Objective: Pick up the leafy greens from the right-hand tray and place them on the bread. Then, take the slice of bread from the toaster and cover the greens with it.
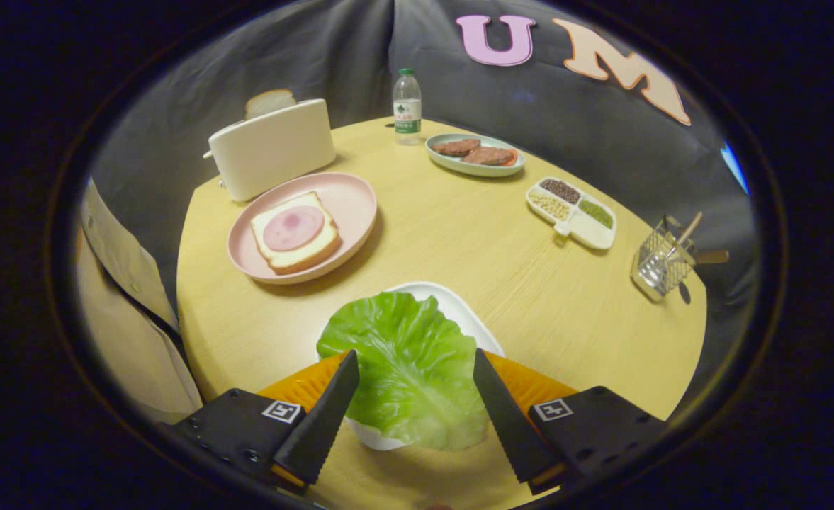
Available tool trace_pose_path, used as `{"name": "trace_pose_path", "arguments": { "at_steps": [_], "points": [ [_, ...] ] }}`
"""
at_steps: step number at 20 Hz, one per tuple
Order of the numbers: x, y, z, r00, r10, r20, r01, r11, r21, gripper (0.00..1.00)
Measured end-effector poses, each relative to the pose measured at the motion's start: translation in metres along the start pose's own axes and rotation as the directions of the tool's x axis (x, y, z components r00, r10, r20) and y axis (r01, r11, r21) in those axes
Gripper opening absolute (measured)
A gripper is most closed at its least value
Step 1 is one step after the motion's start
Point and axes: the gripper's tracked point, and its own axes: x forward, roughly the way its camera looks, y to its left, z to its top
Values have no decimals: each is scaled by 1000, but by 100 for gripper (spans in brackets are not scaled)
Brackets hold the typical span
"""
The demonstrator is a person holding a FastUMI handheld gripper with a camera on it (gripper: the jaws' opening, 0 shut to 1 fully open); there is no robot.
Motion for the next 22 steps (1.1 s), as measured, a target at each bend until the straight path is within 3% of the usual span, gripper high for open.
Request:
{"name": "trace_pose_path", "arguments": {
  "at_steps": [11, 14, 19, 22],
  "points": [
    [12, 3, -17, 998, 8, -57, -6, 1000, 30, 100],
    [12, 6, -15, 999, -2, -46, 3, 999, 40, 60],
    [9, 7, -13, 999, -9, -38, 11, 999, 47, 21],
    [14, 10, -12, 999, -16, -38, 17, 999, 39, 15]
  ]
}}
